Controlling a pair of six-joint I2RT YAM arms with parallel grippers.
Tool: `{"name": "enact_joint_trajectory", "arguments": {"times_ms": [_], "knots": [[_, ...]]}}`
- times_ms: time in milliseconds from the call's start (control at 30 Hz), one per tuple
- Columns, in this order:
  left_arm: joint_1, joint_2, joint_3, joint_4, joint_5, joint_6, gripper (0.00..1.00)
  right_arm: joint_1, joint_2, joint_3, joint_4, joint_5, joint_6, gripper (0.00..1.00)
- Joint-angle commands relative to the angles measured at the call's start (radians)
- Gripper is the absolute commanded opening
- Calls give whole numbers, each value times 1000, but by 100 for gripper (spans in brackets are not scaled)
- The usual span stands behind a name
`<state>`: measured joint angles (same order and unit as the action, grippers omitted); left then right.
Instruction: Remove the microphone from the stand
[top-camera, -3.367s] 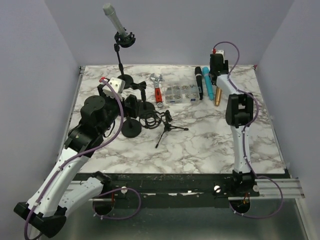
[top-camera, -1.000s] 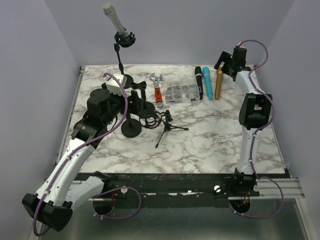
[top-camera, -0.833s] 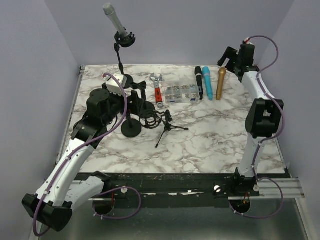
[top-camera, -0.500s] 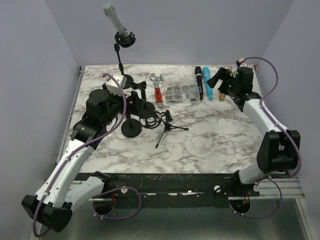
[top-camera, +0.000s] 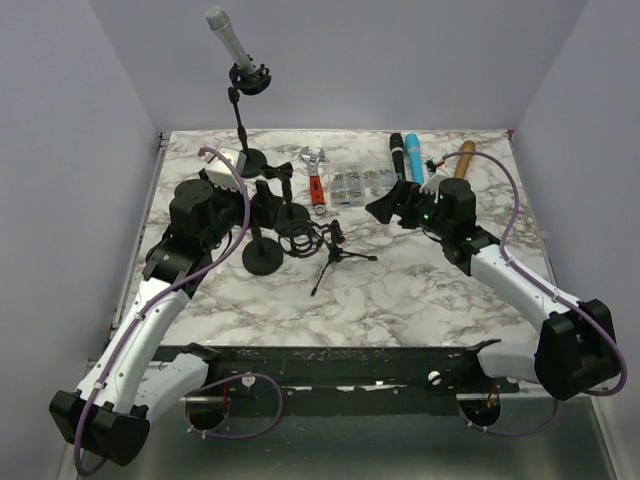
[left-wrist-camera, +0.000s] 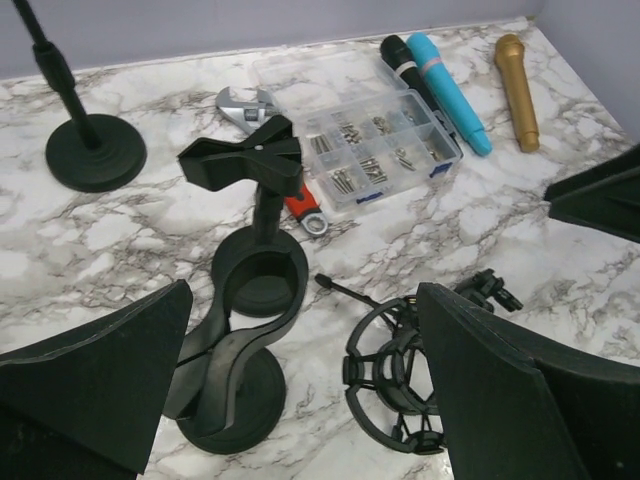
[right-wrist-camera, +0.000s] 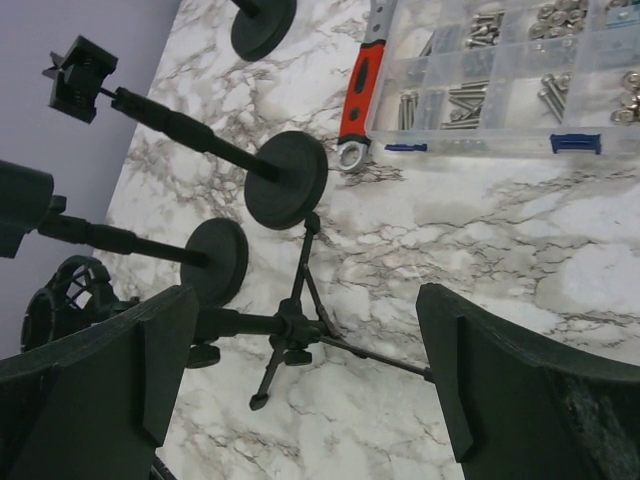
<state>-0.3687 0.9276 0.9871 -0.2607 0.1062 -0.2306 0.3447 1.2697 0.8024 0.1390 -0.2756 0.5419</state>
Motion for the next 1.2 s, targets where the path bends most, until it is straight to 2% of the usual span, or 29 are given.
{"name": "enact_joint_trajectory", "arguments": {"times_ms": [0, 233, 333, 467, 1000, 1167], "knots": [[95, -11, -28, 79, 58, -44, 98, 27, -47, -10, 61, -28, 17, 100], [300, 130, 73, 179, 298, -282, 98, 27, -146, -21, 28, 12, -26, 100], [357, 193, 128, 253, 339, -373, 98, 27, -162, -29, 16, 12, -32, 100], [419, 312, 238, 373, 348, -415, 98, 27, -151, -40, 31, -9, -38, 100], [474, 963, 774, 921, 435, -593, 98, 27, -106, -50, 25, 5, -85, 100], [475, 1124, 952, 919, 422, -537, 98, 27, -95, -39, -5, 34, -108, 100]]}}
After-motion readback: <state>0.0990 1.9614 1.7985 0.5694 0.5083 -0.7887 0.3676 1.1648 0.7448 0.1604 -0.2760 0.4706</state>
